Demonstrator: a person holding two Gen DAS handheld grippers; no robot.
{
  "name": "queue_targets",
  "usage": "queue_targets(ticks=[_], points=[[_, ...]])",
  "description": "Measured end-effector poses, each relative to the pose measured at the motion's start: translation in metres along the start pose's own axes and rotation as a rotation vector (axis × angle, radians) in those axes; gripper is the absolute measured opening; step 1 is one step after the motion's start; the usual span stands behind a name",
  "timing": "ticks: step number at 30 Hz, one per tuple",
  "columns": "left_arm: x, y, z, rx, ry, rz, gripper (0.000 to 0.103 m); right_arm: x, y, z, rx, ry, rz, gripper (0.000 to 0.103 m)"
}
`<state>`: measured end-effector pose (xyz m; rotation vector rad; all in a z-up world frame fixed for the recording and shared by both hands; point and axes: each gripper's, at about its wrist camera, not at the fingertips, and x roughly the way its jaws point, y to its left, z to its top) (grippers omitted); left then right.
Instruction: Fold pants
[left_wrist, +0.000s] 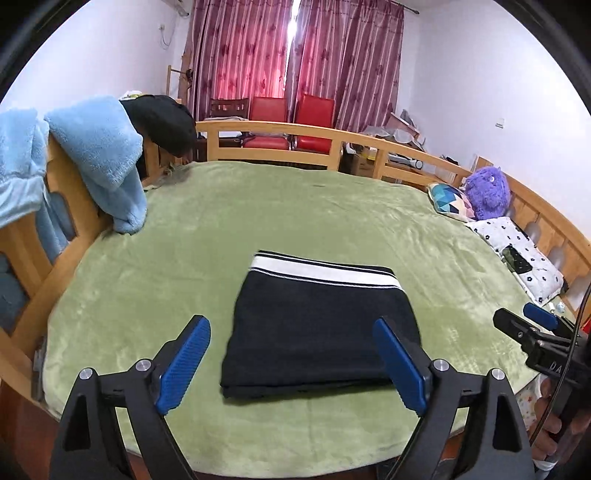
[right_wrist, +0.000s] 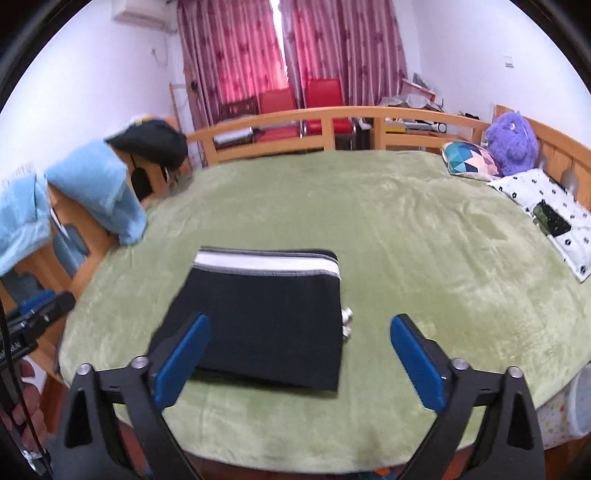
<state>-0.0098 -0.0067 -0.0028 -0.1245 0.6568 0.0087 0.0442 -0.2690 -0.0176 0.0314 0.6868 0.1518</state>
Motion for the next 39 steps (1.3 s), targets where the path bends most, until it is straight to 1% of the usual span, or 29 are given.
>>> queue_targets(ticks=[1,4,7,11,20,24,31,39], points=[[0.000,-0.004,-0.001,-0.002,0.008,-0.006,0.090,-0.004,0.003,-0.001,-0.016,-0.010,-0.017,0.103],[0.005,-0.012,-0.010,0.030,0.045,-0.030,0.091,-0.007,0.002,-0.005,-0.022,-0.004,-0.031,0.103],[0.010,-0.013,-0.017,0.021,0.056,-0.021,0.091,-0.005,-0.004,-0.015,-0.007,0.009,-0.056,0.103],[0.013,-0.017,-0.022,0.030,0.071,-0.027,0.091,-0.001,-0.013,-0.026,0.027,0.017,-0.042,0.103],[0.000,-0.023,-0.025,0.048,0.036,0.002,0.091,-0.005,-0.013,-0.033,0.044,-0.002,-0.030,0.103],[-0.003,-0.022,-0.026,0.046,0.039,-0.004,0.091,-0.007,-0.012,-0.033,0.053,-0.007,-0.022,0.103],[-0.008,-0.024,-0.028,0.051,0.031,-0.006,0.091,-0.009,-0.010,-0.034,0.037,-0.011,-0.035,0.103],[-0.012,-0.025,-0.028,0.045,0.034,-0.006,0.091,-0.009,-0.011,-0.037,0.046,-0.006,-0.036,0.103]])
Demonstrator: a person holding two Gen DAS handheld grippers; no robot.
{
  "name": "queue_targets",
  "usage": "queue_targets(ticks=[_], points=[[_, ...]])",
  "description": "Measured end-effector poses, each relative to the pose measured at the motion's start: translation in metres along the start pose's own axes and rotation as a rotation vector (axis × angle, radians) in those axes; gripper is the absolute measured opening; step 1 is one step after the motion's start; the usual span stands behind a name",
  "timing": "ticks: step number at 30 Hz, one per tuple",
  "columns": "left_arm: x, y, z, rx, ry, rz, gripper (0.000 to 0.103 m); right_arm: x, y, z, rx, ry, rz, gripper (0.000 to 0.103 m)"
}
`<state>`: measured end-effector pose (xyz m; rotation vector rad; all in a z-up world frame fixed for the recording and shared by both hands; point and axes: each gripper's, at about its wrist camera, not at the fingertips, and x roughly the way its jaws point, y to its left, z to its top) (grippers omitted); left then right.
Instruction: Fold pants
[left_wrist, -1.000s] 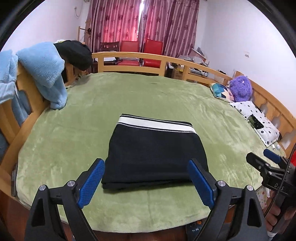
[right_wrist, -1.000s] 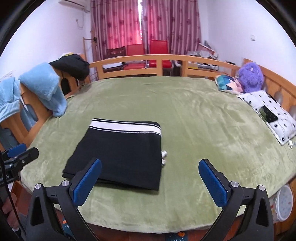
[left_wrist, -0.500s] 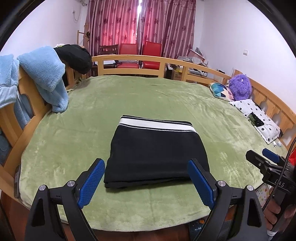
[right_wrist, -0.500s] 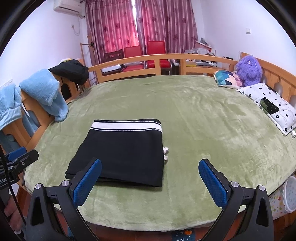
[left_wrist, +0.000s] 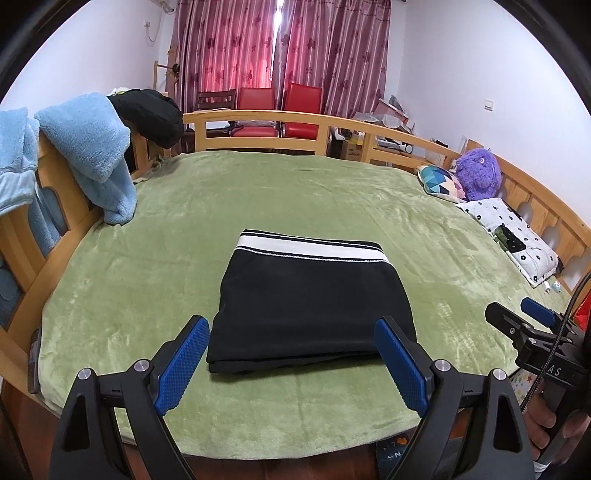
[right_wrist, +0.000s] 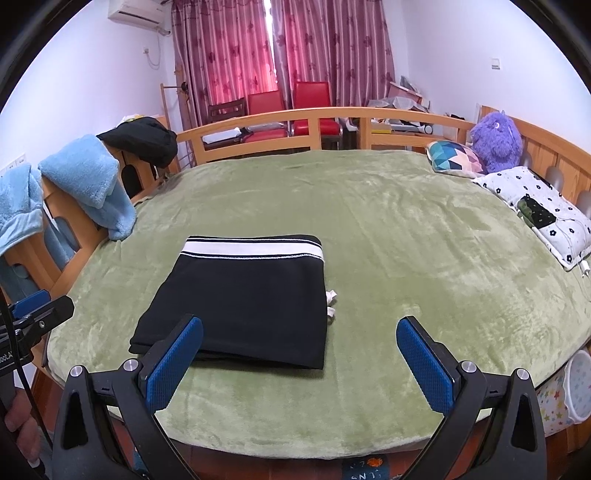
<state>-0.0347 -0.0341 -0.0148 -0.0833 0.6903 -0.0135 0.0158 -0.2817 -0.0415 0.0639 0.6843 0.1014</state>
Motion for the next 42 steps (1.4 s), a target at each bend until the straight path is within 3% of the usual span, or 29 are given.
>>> queue_targets(ticks=[42], points=[[-0.0057,-0.0033,0.0012,-0.026,-0.002,0.011,0.091,0.0009,-0.0075,-0.0001,0.022,0.002,-0.013,0.103]])
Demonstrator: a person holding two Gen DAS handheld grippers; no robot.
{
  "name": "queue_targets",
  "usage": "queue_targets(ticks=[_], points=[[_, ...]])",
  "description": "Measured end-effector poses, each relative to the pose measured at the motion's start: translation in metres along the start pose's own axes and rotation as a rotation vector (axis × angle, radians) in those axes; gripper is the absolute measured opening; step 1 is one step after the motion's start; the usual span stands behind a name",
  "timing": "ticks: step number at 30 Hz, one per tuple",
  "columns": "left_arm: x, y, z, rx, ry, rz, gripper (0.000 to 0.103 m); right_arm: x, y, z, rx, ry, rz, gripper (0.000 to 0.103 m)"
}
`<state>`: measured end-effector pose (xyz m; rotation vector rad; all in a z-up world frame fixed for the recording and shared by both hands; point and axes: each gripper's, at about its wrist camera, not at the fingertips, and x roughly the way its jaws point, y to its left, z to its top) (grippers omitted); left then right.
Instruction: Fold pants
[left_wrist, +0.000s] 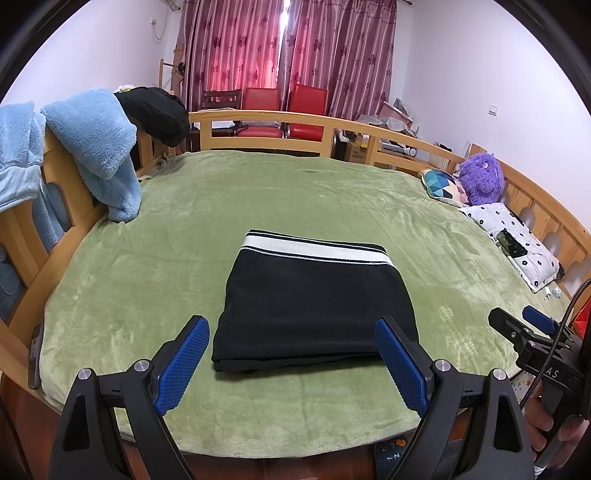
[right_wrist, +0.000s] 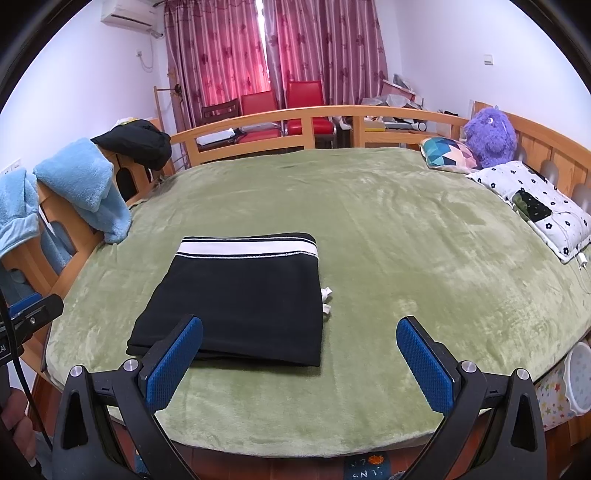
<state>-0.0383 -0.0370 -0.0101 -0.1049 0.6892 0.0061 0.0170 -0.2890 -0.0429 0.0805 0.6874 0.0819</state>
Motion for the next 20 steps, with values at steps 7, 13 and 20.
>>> queue_targets(ticks=[7,13,20], points=[[-0.0023,-0.0022,0.0006,-0.005,-0.003,0.003,0.091,0.0006,-0.0022,-0.0006,0.001,-0.001,-0.002,0.103],[-0.0015,-0.0003,0.0003,-0.004,-0.004,0.001,0.091,-0.0003,-0.0018,-0.0015,0.004,-0.003,-0.004,0.103],[-0.0080,-0.0071,0.0005,-0.004,-0.018,0.005,0.091,-0.0001,-0.0018,-0.0020,0.005,-0.002,-0.002,0.103]])
